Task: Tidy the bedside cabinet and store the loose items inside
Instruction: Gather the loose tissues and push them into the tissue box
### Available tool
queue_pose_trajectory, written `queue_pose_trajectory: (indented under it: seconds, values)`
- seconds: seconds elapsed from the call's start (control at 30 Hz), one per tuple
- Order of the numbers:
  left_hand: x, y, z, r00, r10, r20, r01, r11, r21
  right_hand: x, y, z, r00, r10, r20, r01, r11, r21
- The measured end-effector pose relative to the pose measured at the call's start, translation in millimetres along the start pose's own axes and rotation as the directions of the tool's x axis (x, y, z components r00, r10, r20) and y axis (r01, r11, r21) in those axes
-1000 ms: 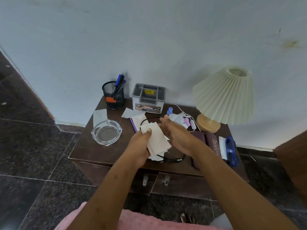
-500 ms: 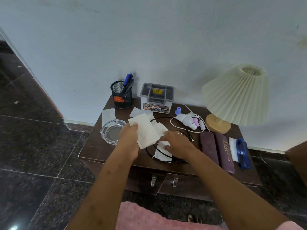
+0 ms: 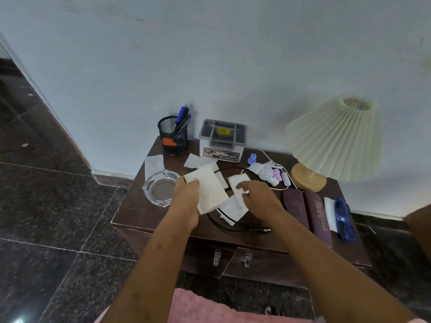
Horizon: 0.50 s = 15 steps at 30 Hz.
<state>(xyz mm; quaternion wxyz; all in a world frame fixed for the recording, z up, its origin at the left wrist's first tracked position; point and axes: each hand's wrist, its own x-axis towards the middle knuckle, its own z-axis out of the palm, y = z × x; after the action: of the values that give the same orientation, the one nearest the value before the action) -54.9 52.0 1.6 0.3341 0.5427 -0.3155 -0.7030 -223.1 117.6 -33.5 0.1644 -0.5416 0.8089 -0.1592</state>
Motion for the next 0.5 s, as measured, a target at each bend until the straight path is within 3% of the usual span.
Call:
queue_pose_trajectory:
  seconds: [0.1, 0.27, 0.4, 0.5]
  values:
    - [-2.6, -1.3, 1.7, 1.0, 0.005, 0.01, -0.005, 1.0, 0.004, -0.2, 8.0, -2.9, 0.987, 0.143, -0.077, -0.142, 0.99, 0.01]
    - [-6.0, -3.2, 7.1, 1.0, 0.012, 0.012, -0.012, 0.998, 0.059, -3.1, 12.6, 4.2, 0.978, 0.205, -0.028, -0.206, 0.977, -0.051]
    - [-6.1, -4.1, 7.9, 1.0, 0.015, 0.016, -0.016, 0.996, 0.087, 3.7, 10.0, 9.1, 0.965, 0.26, -0.015, -0.258, 0.961, 0.096]
    - [-5.1, -4.8, 7.4, 1.0, 0.015, 0.017, -0.017, 0.994, 0.106, 6.4, 12.9, 9.0, 0.944, 0.329, 0.035, -0.323, 0.893, 0.313]
